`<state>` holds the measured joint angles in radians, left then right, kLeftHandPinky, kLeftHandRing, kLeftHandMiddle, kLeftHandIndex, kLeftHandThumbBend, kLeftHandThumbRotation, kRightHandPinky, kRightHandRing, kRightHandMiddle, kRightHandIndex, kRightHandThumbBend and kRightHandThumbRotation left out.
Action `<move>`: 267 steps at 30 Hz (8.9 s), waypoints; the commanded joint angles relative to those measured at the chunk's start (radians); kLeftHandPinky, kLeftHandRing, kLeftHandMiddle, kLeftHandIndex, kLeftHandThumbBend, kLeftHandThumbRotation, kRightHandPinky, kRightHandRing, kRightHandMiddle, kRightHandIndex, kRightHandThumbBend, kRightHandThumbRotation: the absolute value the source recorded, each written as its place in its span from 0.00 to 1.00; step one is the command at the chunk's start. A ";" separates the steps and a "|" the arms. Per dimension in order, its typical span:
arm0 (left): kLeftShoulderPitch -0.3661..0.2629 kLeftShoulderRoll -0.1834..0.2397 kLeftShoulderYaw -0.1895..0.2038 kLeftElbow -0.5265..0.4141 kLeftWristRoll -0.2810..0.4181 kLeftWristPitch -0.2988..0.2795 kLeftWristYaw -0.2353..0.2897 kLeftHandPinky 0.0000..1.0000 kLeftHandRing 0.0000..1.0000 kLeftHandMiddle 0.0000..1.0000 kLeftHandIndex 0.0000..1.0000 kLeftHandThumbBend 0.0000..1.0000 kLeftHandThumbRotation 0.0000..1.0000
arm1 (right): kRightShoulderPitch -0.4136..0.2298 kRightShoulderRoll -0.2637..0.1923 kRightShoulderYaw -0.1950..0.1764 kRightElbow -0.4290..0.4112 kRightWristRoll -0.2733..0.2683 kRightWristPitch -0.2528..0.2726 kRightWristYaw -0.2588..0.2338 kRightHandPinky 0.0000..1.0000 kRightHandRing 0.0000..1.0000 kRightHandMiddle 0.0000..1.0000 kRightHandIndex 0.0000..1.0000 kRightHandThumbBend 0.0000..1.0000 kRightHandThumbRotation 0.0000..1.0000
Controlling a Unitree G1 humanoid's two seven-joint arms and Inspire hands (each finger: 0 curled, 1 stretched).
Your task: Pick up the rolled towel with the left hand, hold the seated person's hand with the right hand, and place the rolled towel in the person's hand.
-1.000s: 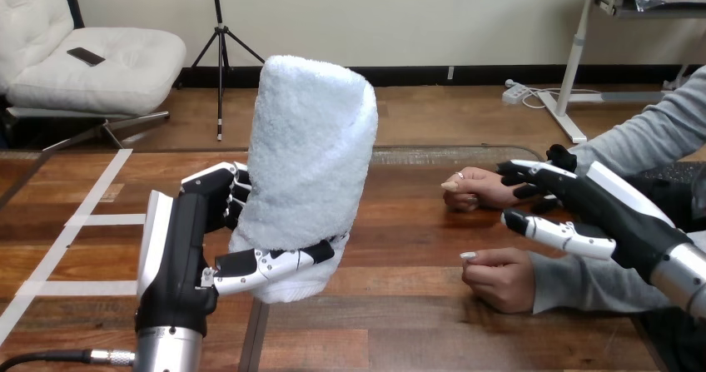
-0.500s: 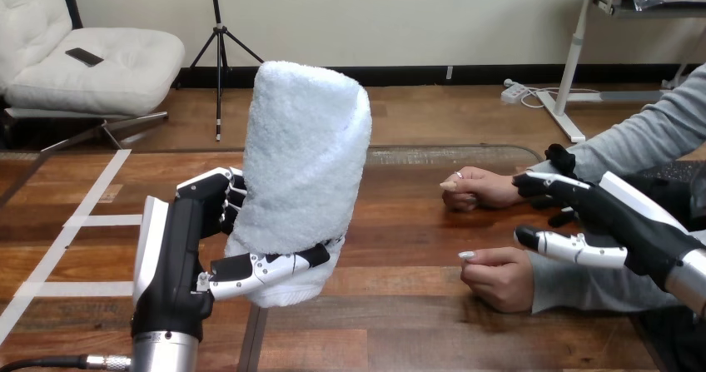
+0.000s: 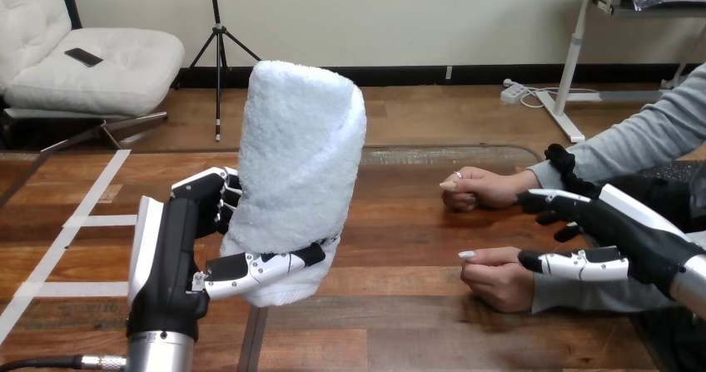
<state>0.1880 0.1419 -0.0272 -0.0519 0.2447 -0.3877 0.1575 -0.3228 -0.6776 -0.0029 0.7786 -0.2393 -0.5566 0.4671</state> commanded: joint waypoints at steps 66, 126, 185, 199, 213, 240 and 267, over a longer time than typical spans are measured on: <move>-0.056 0.002 0.024 -0.040 -0.006 -0.069 -0.023 0.26 0.30 0.35 0.39 0.66 0.00 | -0.105 -0.092 0.072 -0.050 -0.135 0.047 -0.025 0.80 0.87 0.88 0.86 1.00 0.00; -0.054 0.003 0.033 -0.029 -0.021 -0.108 -0.039 0.27 0.31 0.35 0.39 0.65 0.00 | -0.207 -0.076 0.255 0.153 -0.380 -0.042 -0.358 0.62 0.69 0.70 0.69 0.97 0.03; -0.049 0.003 0.044 -0.035 -0.017 -0.119 -0.048 0.28 0.31 0.35 0.39 0.65 0.00 | -0.243 -0.074 0.290 0.228 -0.391 -0.011 -0.366 0.50 0.55 0.60 0.59 0.89 0.00; -0.049 0.002 0.045 -0.033 -0.019 -0.123 -0.051 0.28 0.32 0.36 0.39 0.65 0.00 | -0.243 -0.072 0.289 0.236 -0.385 -0.024 -0.363 0.45 0.50 0.55 0.55 0.78 0.00; -0.052 0.004 0.047 -0.028 -0.016 -0.128 -0.055 0.28 0.32 0.35 0.39 0.64 0.00 | -0.239 -0.073 0.288 0.235 -0.384 -0.055 -0.380 0.39 0.44 0.52 0.52 0.66 0.00; -0.057 0.000 0.047 -0.030 -0.021 -0.121 -0.060 0.28 0.32 0.36 0.39 0.65 0.00 | -0.234 -0.062 0.276 0.246 -0.369 -0.103 -0.425 0.33 0.38 0.45 0.47 0.57 0.00; -0.057 -0.005 0.047 -0.038 -0.030 -0.108 -0.067 0.28 0.32 0.36 0.39 0.65 0.00 | -0.247 -0.061 0.284 0.270 -0.378 -0.139 -0.459 0.28 0.33 0.39 0.39 0.50 0.00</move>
<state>0.1885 0.1441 0.0117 -0.0509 0.2402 -0.4828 0.0880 -0.4991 -0.7454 0.2785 1.0487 -0.6319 -0.6740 0.0325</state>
